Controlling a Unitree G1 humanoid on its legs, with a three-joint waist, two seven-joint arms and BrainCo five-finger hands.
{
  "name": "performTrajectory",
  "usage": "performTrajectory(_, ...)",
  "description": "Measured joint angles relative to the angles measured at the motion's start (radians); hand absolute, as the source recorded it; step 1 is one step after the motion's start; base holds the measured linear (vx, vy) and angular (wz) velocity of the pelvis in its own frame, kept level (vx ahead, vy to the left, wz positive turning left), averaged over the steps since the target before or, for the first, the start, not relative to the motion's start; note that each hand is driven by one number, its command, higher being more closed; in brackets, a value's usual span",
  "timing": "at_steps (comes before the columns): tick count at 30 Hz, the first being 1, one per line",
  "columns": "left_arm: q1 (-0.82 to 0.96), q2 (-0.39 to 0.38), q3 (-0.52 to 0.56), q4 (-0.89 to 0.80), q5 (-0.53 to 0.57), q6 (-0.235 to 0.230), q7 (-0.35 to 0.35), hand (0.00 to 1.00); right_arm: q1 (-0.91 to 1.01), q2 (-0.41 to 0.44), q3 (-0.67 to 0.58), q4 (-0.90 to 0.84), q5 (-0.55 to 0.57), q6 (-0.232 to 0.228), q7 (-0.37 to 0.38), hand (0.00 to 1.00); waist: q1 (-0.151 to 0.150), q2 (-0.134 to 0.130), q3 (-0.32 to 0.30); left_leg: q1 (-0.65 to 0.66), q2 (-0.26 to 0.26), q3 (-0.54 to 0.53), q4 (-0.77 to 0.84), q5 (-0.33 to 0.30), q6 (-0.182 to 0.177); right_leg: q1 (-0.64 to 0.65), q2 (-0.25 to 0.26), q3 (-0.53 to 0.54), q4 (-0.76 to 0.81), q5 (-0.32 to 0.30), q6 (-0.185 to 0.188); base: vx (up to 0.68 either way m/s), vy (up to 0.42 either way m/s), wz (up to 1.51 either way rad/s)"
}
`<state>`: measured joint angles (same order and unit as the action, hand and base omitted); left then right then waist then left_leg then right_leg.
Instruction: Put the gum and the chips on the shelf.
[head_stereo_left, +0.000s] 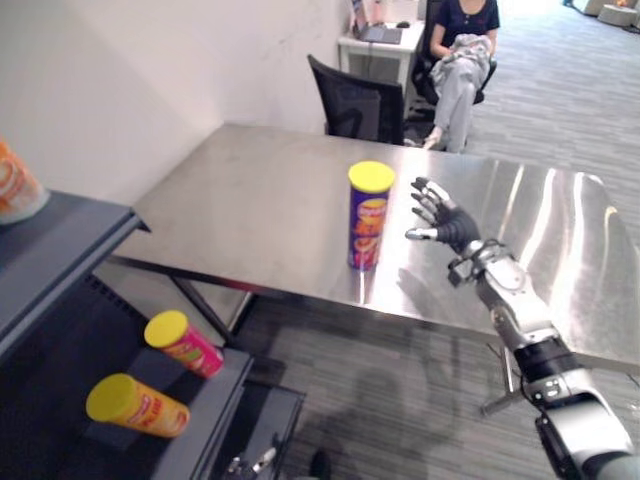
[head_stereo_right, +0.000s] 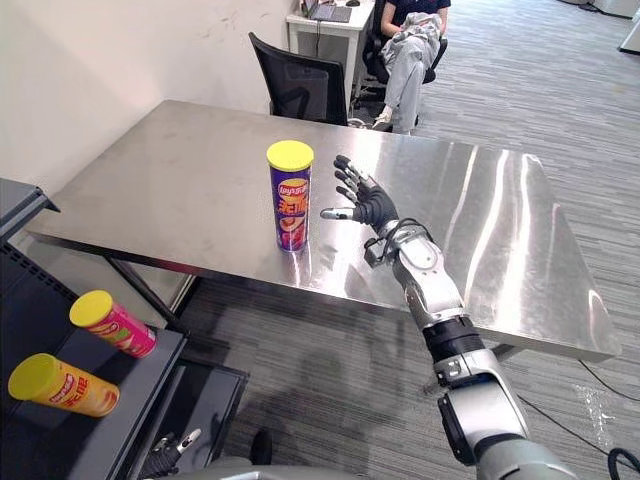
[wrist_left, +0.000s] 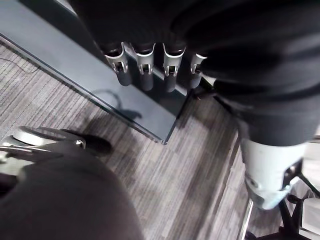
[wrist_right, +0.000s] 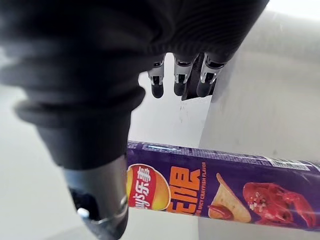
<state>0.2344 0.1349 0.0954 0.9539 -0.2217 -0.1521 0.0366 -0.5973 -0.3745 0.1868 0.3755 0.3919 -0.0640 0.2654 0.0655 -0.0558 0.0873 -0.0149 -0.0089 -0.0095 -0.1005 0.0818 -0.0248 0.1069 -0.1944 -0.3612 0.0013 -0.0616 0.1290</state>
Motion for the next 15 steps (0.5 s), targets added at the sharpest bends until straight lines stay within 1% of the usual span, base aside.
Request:
performTrajectory(2, -0.001, 0.0, 0.0, 0.0, 0.0, 0.0, -0.001, 0.0, -0.001, 0.0, 0.004, 0.004, -0.001, 0.0, 0.0, 0.0, 0.004, 0.0, 0.0, -0.001, -0.001, -0.002, 0.002, 0.0, 0.0, 0.0, 0.0, -0.002, -0.001, 0.001, 0.002, 0.0, 0.0, 0.0)
performTrajectory(5, -0.002, 0.0, -0.001, -0.001, 0.0, 0.0, -0.002, 0.0, -0.033, 0.0, 0.019, 0.062, -0.003, 0.0, 0.002, 0.0, 0.008, 0.001, 0.001, -0.001, -0.003, -0.005, 0.004, 0.0, 0.001, 0.002, -0.001, -0.009, -0.002, 0.001, 0.002, 0.03, -0.004, 0.03)
performTrajectory(8, -0.002, -0.001, -0.002, -0.006, 0.0, 0.001, -0.003, 0.0, -0.054, -0.001, 0.019, 0.088, -0.033, 0.0, 0.005, 0.0, 0.018, 0.002, 0.003, -0.001, -0.003, -0.008, 0.004, 0.001, 0.001, 0.003, -0.001, -0.012, -0.002, 0.001, 0.002, 0.01, -0.002, 0.01)
performTrajectory(15, -0.002, -0.004, -0.004, -0.017, 0.0, 0.001, -0.005, 0.0, -0.112, -0.001, 0.022, 0.121, -0.04, 0.001, 0.009, 0.0, 0.024, 0.008, 0.033, -0.001, -0.005, -0.022, 0.004, 0.006, 0.001, 0.008, -0.001, -0.023, -0.001, 0.001, 0.002, -0.01, -0.001, 0.04)
